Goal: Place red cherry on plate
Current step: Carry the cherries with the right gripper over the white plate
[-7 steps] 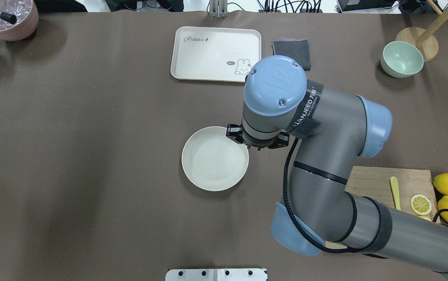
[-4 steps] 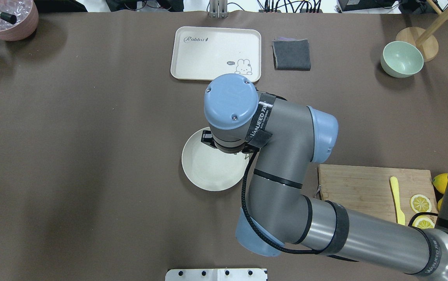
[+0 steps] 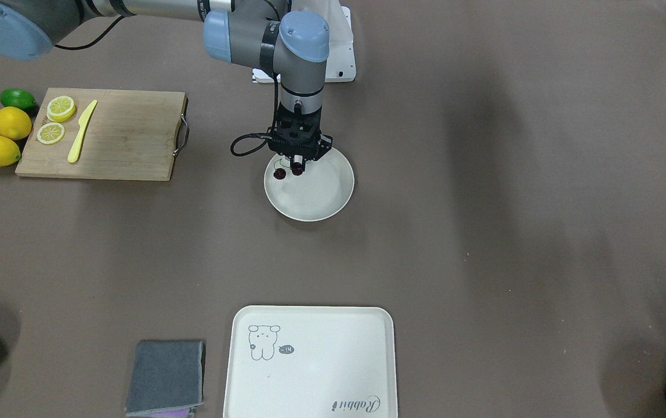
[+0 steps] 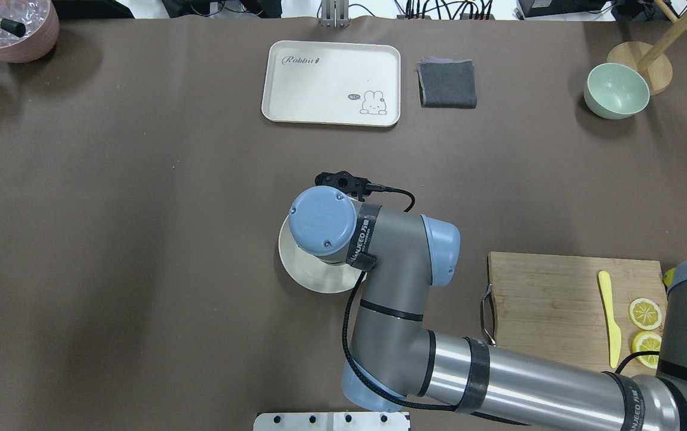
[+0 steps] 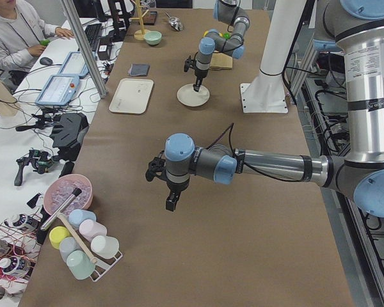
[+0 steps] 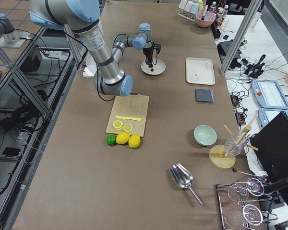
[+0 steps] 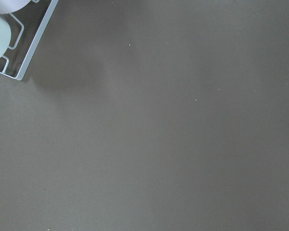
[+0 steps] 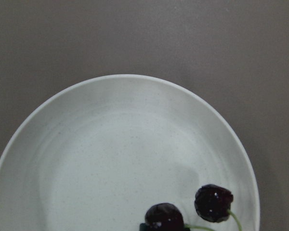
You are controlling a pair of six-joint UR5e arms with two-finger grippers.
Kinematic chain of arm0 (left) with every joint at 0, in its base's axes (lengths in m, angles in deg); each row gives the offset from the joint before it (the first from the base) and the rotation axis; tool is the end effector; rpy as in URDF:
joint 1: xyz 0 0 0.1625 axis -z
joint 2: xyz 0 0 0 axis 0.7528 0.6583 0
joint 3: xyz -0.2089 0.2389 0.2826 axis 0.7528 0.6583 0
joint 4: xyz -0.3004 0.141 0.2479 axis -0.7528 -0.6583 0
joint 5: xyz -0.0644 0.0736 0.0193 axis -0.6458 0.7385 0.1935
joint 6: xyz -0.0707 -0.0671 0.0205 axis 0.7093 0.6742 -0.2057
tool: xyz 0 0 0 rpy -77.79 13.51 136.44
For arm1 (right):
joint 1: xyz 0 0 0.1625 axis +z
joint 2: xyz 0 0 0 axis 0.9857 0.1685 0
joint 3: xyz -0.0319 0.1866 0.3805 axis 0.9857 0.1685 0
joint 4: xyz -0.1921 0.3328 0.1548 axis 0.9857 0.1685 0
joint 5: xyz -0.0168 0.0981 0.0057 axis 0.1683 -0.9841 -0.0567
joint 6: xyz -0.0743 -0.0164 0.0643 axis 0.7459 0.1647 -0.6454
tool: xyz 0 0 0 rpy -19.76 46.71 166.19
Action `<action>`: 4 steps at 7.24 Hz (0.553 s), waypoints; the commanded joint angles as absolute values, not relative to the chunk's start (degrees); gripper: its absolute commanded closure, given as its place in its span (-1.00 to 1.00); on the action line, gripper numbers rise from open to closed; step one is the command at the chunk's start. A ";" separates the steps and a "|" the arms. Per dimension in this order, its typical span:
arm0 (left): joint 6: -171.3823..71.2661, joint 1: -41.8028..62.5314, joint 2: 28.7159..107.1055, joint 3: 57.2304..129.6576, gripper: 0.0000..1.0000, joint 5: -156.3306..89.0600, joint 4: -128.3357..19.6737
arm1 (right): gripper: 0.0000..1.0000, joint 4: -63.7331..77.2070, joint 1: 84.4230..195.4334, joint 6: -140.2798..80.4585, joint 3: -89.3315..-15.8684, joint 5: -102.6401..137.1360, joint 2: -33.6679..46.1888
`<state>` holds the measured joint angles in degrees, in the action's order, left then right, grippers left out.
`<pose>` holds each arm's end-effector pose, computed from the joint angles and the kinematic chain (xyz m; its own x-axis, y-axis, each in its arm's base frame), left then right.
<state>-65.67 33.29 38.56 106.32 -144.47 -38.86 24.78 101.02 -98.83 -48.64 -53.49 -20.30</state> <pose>-0.0060 -0.4395 0.5988 0.7060 0.2877 -0.6472 -0.1435 0.9529 0.2671 -0.6323 -0.3747 0.1828 0.7296 0.1909 0.6567 -0.2554 0.9668 0.0027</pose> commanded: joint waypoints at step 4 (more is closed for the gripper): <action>-65.76 33.17 38.56 106.27 -0.97 -144.47 -38.86 | -1.00 23.42 101.64 -97.89 -49.42 -52.89 -19.08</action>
